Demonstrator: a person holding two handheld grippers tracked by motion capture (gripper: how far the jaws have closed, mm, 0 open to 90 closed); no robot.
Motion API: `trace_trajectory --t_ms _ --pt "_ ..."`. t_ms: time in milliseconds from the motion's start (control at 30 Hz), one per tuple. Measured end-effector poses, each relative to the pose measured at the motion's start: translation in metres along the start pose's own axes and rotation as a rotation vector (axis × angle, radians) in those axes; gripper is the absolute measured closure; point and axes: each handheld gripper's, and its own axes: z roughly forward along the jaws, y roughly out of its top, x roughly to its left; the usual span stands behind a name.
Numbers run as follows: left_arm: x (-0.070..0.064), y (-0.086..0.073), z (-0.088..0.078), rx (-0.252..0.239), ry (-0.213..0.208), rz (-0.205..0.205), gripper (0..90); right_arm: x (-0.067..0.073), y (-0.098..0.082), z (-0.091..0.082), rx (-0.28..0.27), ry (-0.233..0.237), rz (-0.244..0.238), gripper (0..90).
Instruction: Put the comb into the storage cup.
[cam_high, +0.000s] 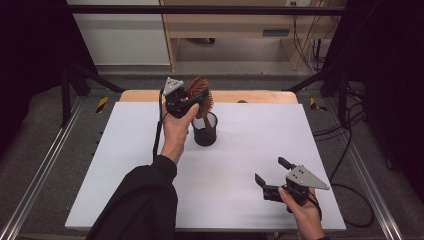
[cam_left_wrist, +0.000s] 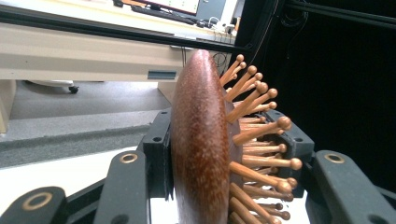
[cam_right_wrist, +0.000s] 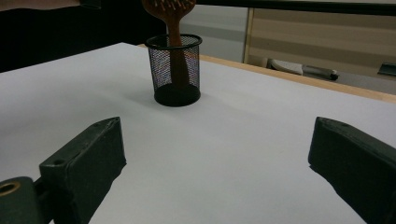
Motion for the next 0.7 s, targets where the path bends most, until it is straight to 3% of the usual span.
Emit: trace_trajectory --t_ms 700 --pt "0.0030 -0.0094 0.0029 0.004 0.001 -0.030 50.0 0.0002 -0.0005 0.0005 0.001 0.001 0.002 4.0"
